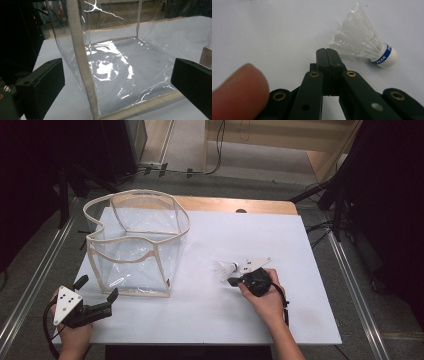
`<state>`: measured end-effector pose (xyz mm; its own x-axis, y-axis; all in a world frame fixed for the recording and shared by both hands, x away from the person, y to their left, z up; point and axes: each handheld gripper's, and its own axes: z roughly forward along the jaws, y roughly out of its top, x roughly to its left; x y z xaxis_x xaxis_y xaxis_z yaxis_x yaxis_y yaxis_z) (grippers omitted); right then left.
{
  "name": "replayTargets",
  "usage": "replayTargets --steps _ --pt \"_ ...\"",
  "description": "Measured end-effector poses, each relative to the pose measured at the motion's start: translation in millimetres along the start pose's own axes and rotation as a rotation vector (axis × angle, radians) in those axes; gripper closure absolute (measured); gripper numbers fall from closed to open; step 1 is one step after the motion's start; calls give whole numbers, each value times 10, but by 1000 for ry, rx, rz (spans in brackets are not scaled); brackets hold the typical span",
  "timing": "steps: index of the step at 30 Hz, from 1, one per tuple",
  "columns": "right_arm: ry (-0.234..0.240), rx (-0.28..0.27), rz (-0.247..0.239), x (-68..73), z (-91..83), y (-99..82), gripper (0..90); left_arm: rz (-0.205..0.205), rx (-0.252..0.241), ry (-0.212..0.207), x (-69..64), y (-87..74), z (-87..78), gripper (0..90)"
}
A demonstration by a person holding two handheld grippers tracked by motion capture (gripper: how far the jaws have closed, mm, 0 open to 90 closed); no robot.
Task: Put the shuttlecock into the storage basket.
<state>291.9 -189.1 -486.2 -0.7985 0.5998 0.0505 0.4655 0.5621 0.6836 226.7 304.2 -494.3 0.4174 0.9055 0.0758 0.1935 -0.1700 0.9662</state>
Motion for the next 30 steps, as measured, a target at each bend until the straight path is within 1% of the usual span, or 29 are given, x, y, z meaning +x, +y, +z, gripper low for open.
replayTargets --steps 2,3,5,8,13,17,19,23,30 --pt "-1 4 4 -9 32 9 879 2 0 -1 -2 0 -1 0" --pt "1 1 -2 -22 52 18 879 2 -1 -3 0 -1 -3 0" --pt "-4 0 9 -31 72 35 879 -5 -4 -2 3 -1 -5 0" --pt "-5 6 10 -48 105 70 879 -7 -5 -3 5 0 -3 0" --pt "-15 9 14 -85 138 130 879 -5 -3 -4 5 1 -2 0" --pt "-19 -1 26 -137 152 172 879 -7 -6 -6 6 0 -1 0" --pt "-16 -7 22 -170 172 199 879 -7 -5 -7 5 1 -1 0" --pt "-11 4 21 -201 210 260 879 -9 -5 -7 7 2 2 0" --pt "-9 -1 30 -270 281 366 879 -8 -5 -10 9 2 -1 0"
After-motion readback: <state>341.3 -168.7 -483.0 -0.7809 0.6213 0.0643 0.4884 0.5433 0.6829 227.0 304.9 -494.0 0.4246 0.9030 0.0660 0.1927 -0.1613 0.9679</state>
